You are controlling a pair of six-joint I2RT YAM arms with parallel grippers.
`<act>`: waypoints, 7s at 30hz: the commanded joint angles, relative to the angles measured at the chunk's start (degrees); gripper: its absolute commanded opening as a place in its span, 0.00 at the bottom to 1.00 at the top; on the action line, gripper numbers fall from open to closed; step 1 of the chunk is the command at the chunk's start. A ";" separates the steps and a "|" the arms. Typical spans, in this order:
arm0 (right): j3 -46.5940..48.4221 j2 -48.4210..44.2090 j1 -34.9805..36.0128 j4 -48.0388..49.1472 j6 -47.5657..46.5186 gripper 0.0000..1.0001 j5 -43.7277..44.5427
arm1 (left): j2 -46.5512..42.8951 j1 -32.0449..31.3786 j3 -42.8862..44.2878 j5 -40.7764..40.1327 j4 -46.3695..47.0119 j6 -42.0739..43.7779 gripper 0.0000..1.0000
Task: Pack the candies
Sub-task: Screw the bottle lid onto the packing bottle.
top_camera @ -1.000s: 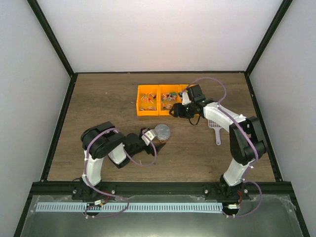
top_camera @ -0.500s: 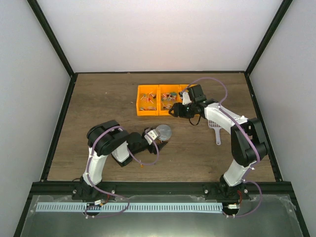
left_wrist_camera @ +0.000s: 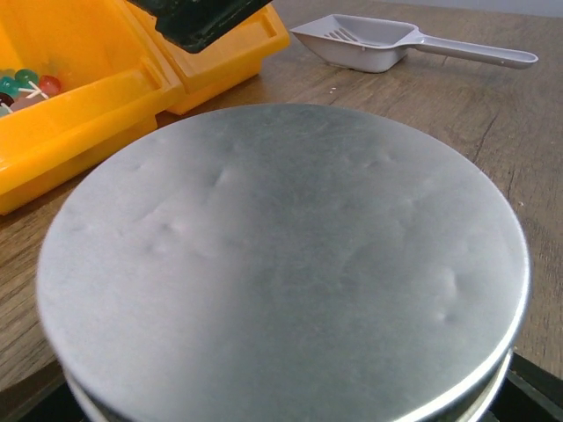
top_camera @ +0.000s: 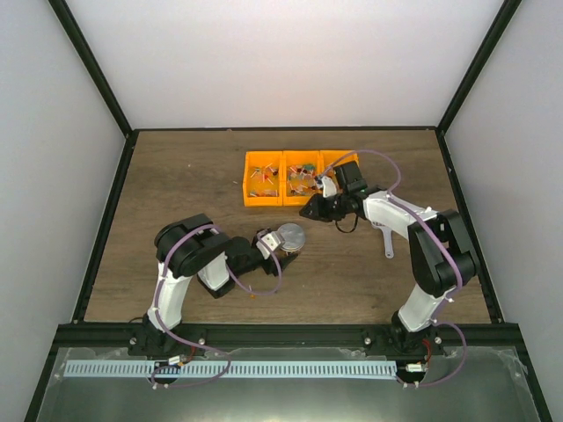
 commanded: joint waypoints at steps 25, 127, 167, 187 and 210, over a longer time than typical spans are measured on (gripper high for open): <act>-3.65 1.63 6.13 0.97 -3.25 0.11 0.33 | 1.70 -0.15 -0.83 -0.60 1.19 -2.82 0.81; -9.52 -2.46 5.73 -0.13 -11.64 0.03 -0.66 | 2.87 -0.09 1.38 3.77 -5.27 -1.50 0.81; -18.25 -21.30 -1.27 1.20 -5.70 0.17 -4.46 | 3.83 -0.09 1.38 5.18 -7.05 1.41 0.81; -3.51 -2.36 1.58 -0.81 -15.41 0.17 0.31 | 3.30 -0.70 1.50 9.33 -10.83 2.87 0.82; -10.58 -2.69 4.38 -0.04 -15.82 0.04 -2.22 | 3.10 -0.81 1.48 7.29 -8.67 0.31 0.82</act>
